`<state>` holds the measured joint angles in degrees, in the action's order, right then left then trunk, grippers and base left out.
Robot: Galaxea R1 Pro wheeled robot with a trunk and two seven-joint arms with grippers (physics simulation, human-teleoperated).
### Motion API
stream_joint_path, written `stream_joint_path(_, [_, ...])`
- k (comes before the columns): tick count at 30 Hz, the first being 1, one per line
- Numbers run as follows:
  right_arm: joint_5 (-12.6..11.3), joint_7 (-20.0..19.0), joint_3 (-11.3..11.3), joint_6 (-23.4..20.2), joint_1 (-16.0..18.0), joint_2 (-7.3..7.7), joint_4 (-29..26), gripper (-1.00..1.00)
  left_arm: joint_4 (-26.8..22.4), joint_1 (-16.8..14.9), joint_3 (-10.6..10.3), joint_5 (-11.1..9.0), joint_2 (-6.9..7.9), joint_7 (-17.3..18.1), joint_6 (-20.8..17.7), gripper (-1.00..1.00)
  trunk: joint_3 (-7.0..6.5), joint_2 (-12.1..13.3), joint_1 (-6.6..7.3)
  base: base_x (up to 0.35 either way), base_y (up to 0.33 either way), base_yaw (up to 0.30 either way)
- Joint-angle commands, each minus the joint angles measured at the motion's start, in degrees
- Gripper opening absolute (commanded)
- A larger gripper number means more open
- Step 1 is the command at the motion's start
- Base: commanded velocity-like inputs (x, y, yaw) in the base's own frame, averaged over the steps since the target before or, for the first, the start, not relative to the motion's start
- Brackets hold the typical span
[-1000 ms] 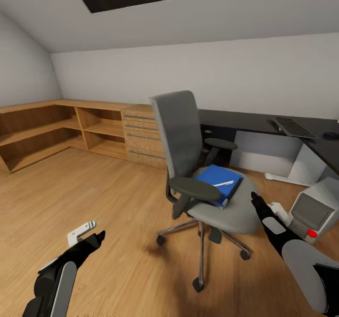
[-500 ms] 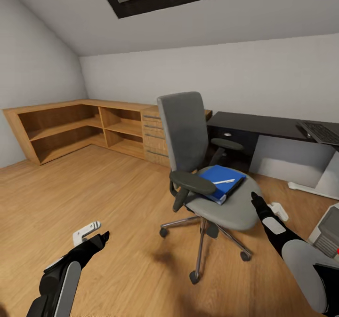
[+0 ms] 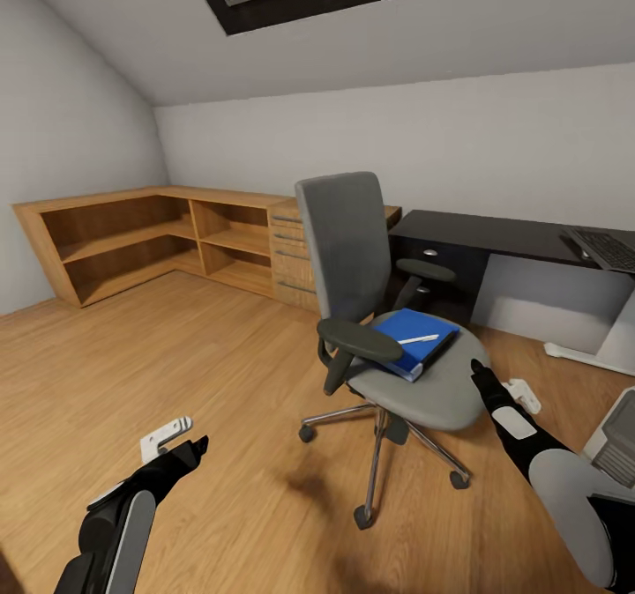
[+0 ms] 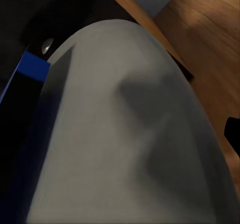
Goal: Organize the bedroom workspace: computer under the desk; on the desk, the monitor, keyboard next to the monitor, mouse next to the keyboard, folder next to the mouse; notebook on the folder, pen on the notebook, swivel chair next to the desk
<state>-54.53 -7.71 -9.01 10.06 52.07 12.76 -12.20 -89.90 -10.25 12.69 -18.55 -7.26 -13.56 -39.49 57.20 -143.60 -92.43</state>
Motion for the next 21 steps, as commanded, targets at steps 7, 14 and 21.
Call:
stream_joint_path(7, [-0.97,-0.47,-0.21,-0.07,0.05,0.97,0.13,1.0,-0.04,-0.03,0.05,-0.61,-0.04,-0.42,-0.23,1.0,0.06,-0.02,0.01,0.0,0.0,0.0])
stream_joint_path(14, [-2.52,-0.46,-0.31,-0.13,0.05,2.91,0.42,1.0,-0.02,-0.03,0.06,-0.61,0.04,-0.42,-0.23,1.0,0.06,-0.02,0.01,0.0,0.0,0.0])
stream_joint_path(21, [-5.98,-0.46,-0.3,-0.57,0.01,3.99,0.64,1.0,-0.02,-0.03,0.05,-0.61,0.05,-0.42,-0.23,1.0,0.06,-0.02,0.01,0.0,0.0,0.0])
